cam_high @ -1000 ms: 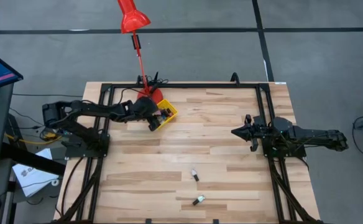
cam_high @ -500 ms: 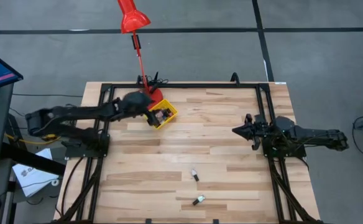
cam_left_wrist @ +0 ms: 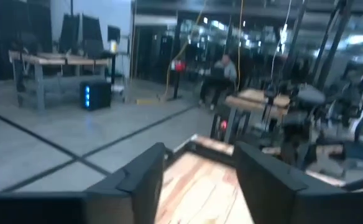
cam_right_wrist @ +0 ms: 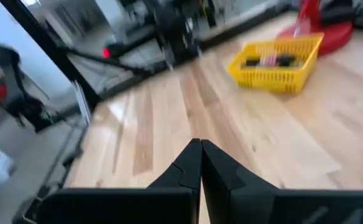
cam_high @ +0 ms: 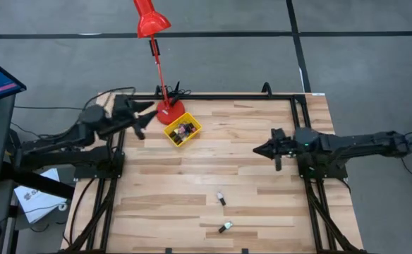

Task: Pick & Place Nail Polish
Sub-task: Put the white nail polish into the yellow basket

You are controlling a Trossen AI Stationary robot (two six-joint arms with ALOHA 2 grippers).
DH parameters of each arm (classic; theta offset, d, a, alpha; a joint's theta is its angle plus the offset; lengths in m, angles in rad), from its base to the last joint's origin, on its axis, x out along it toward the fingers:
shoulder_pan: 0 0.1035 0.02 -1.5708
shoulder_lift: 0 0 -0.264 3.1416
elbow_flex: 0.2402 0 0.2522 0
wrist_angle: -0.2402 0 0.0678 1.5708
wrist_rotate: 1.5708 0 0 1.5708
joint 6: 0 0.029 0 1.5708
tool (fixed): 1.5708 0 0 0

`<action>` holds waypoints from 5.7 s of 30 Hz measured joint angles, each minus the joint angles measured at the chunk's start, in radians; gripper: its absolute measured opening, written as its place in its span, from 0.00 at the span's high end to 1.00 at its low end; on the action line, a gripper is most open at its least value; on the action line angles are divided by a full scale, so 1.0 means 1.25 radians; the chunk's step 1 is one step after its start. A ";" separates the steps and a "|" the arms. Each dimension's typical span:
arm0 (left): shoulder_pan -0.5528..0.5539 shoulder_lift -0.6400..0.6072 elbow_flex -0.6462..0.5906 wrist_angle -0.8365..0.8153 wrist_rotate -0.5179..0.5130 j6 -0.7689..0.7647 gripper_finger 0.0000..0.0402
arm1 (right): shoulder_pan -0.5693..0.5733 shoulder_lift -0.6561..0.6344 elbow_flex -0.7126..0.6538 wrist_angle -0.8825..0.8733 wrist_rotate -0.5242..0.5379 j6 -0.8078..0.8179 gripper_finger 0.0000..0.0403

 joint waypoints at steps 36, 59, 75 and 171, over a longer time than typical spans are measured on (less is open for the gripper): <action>-0.343 -0.249 -0.344 0.195 -0.050 0.005 1.00 | 0.229 1.023 0.840 -0.653 -0.005 0.343 0.95; -0.346 -0.431 -0.348 -0.131 -0.079 -0.023 1.00 | 0.287 1.037 0.845 -0.605 -0.022 0.530 0.50; -0.346 -0.432 -0.467 0.034 -0.074 -0.002 1.00 | 0.295 1.080 0.882 -0.622 -0.024 0.545 0.56; -0.345 -0.387 -0.468 0.037 -0.080 -0.026 1.00 | -0.162 1.283 1.252 -0.513 0.164 -0.143 0.89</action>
